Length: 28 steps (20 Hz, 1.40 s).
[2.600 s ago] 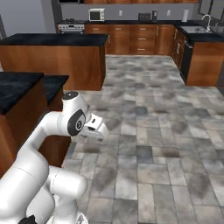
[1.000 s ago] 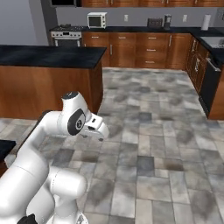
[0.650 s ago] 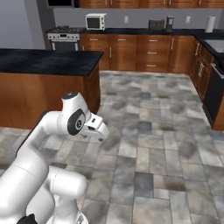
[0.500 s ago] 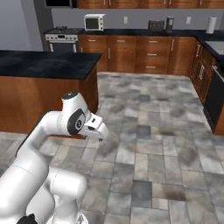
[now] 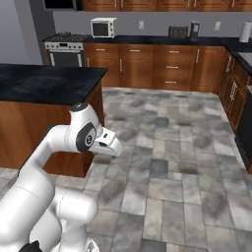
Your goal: Take the chicken drumsticks from the pan and place one on each plate on the dining counter.
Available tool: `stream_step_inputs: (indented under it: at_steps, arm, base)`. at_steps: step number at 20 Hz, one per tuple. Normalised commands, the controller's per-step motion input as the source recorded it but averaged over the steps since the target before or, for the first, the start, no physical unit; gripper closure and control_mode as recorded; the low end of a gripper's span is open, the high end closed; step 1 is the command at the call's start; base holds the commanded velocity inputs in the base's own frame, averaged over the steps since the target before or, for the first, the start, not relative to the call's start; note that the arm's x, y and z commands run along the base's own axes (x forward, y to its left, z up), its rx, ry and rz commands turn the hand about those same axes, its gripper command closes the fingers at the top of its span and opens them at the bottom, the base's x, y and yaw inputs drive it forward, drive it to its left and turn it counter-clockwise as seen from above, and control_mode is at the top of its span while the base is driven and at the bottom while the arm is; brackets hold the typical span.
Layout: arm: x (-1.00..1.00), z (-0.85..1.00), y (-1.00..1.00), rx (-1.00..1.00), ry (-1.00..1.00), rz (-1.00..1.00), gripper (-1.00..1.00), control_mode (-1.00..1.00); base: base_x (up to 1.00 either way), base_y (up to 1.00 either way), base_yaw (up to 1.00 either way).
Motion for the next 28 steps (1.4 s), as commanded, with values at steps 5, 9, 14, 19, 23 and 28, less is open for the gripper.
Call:
stream_step_inputs:
  at_steps: [5,9,14,19,23,28]
  arm:
    - [0.0,0.0,0.0,0.0,0.0,0.0,-1.0,1.0]
    - [0.0,0.0,0.0,0.0,0.0,0.0,-1.0,1.0]
    - [0.0,0.0,0.0,0.0,0.0,0.0,-1.0,1.0]
    - [0.0,0.0,0.0,0.0,0.0,0.0,-1.0,1.0]
    - [0.0,0.0,0.0,0.0,0.0,0.0,-1.0,1.0]
    - [0.0,0.0,0.0,0.0,0.0,0.0,-1.0,1.0]
  base:
    - [1.0,-0.26,0.14]
    - [1.0,-0.24,0.16]
    - [1.0,-0.25,0.15]
    - [0.99,-0.29,0.12]
    - [0.97,-0.31,0.13]
    - [0.97,-0.31,0.13]
